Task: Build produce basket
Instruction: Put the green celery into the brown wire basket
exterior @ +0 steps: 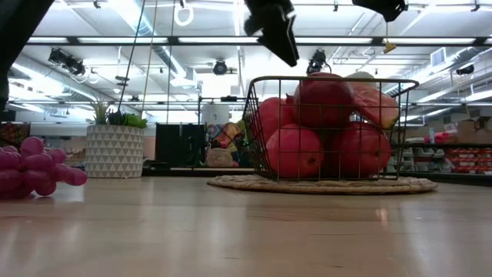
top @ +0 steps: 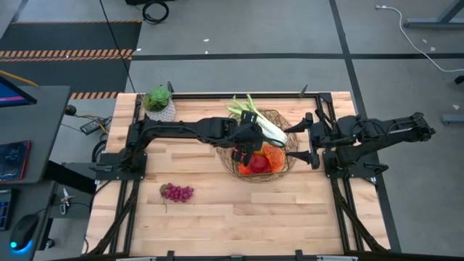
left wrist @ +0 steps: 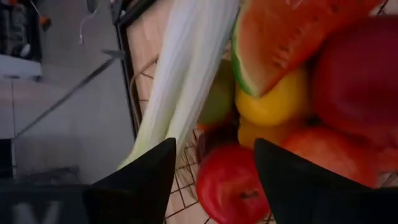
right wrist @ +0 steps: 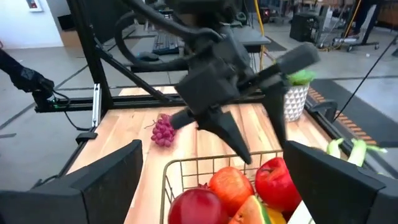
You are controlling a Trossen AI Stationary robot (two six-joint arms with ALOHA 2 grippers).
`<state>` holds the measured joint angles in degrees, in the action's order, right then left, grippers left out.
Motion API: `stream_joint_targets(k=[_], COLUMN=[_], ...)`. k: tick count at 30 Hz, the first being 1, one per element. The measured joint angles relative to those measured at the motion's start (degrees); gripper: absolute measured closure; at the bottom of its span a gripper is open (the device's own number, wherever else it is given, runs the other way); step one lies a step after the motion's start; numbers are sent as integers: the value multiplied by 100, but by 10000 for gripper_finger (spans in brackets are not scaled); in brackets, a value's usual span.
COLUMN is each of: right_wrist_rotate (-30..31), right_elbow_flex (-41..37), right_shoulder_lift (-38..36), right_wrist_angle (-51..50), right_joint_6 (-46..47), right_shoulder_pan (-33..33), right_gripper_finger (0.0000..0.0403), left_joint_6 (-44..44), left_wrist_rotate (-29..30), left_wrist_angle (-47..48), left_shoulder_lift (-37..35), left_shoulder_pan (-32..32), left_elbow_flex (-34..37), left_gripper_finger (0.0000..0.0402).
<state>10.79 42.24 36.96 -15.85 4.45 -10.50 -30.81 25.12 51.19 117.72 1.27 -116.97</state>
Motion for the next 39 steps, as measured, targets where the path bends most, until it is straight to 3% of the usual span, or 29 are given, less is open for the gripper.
stream_joint_targets(k=[4,7,9,17,23,31,39], right_wrist_rotate=[114,990,1260,730,759,1128,1045], right_elbow_flex=[11,7,-12,0,0,65,1337], right_shoulder_lift=[9,272,473,1221,1601,1861,3100], right_wrist_angle=[-146,-344,-393,155,583,680,-827], right_joint_6=[-193,108,180,-383,-730,-894,-820], right_shoulder_pan=[46,321,530,974,984,1166,1778], right_gripper_finger=[10,10,10,10,10,11,25], left_joint_6=[305,637,806,1227,1719,2387,3081], left_wrist_rotate=[196,444,553,1412,1482,1631,2055], left_wrist_angle=[197,332,542,817,1175,637,-51], left_shoulder_lift=[-123,-181,-214,-500,-891,-1977,-2987], left_shoulder_pan=[154,213,221,606,815,1162,1483], left_elbow_flex=[4,7,7,20,109,2090,3642], left_gripper_finger=[193,205,211,235,248,264,269])
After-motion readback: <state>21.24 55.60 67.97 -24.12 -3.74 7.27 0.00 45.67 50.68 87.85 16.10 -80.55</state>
